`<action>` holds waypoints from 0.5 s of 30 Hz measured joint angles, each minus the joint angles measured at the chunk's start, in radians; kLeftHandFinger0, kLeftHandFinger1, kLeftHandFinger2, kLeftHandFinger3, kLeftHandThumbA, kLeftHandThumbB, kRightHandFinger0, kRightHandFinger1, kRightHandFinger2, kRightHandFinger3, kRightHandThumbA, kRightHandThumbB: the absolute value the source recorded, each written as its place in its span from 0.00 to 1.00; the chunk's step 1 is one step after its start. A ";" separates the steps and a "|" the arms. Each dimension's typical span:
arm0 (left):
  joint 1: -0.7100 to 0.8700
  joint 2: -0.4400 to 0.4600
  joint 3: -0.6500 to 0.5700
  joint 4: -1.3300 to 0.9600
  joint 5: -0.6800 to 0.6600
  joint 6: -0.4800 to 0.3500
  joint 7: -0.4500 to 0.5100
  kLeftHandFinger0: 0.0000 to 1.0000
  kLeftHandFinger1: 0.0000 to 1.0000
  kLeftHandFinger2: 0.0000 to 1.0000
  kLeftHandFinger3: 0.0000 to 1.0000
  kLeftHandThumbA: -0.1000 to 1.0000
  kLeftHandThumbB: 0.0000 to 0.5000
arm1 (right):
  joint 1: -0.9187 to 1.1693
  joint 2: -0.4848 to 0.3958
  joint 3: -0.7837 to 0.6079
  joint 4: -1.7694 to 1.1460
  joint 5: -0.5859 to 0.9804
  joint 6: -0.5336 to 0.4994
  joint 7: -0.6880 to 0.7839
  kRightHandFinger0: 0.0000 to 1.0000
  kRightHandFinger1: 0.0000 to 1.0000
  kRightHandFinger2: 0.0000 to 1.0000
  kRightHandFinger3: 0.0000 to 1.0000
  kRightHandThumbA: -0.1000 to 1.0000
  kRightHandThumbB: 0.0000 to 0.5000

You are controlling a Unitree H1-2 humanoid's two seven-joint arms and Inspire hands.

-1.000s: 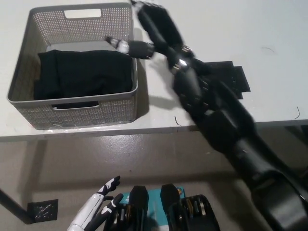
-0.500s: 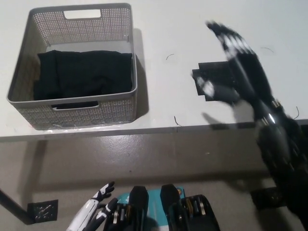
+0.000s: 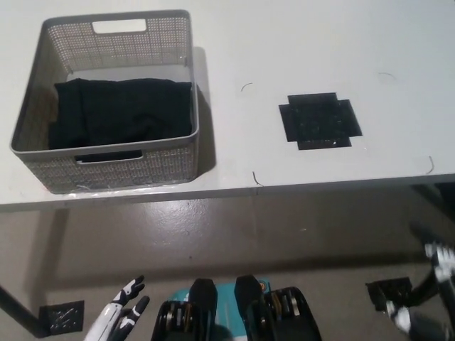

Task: Use the right hand to pick up a t shirt on the right hand side and place it into a contianer on the left side

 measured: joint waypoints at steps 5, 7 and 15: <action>0.001 0.000 0.014 0.014 -0.006 -0.008 0.005 0.88 1.00 1.00 1.00 1.00 1.00 | 0.048 0.031 -0.002 0.147 0.015 -0.074 -0.028 1.00 1.00 1.00 1.00 0.80 0.48; -0.001 0.000 0.019 0.014 -0.010 -0.014 0.008 0.89 1.00 1.00 1.00 1.00 0.99 | 0.043 0.040 -0.002 0.209 0.020 -0.104 -0.042 1.00 1.00 1.00 1.00 0.77 0.45; -0.004 0.000 0.026 0.021 -0.020 -0.028 0.016 0.92 1.00 1.00 1.00 1.00 0.98 | -0.002 0.060 0.016 0.354 0.017 -0.146 -0.071 1.00 1.00 1.00 1.00 0.85 0.43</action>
